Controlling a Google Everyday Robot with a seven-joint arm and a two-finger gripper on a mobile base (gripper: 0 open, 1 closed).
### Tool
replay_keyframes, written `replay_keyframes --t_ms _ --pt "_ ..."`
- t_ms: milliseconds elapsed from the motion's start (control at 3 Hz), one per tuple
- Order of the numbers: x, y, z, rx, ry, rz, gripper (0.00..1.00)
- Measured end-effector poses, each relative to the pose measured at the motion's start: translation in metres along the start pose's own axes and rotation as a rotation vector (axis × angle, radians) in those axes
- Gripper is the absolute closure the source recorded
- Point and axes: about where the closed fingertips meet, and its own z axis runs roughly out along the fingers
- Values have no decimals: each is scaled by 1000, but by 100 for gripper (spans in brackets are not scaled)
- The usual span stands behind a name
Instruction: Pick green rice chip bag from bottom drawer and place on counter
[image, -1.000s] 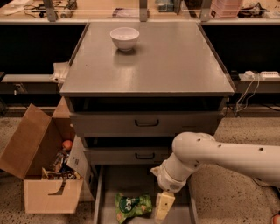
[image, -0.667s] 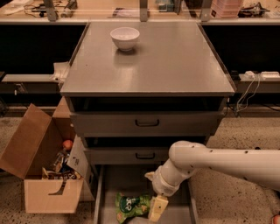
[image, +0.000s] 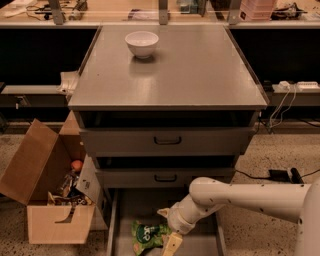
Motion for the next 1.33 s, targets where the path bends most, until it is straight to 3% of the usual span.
replay_keyframes --t_ms 333,667,1000,1333 --pt "2 -2 1 8 -8 2 0" --pt "28 -28 10 88 -92 27 0" --pt "71 -74 27 161 -235 51 0" --pt "96 -115 61 179 -314 65 0"
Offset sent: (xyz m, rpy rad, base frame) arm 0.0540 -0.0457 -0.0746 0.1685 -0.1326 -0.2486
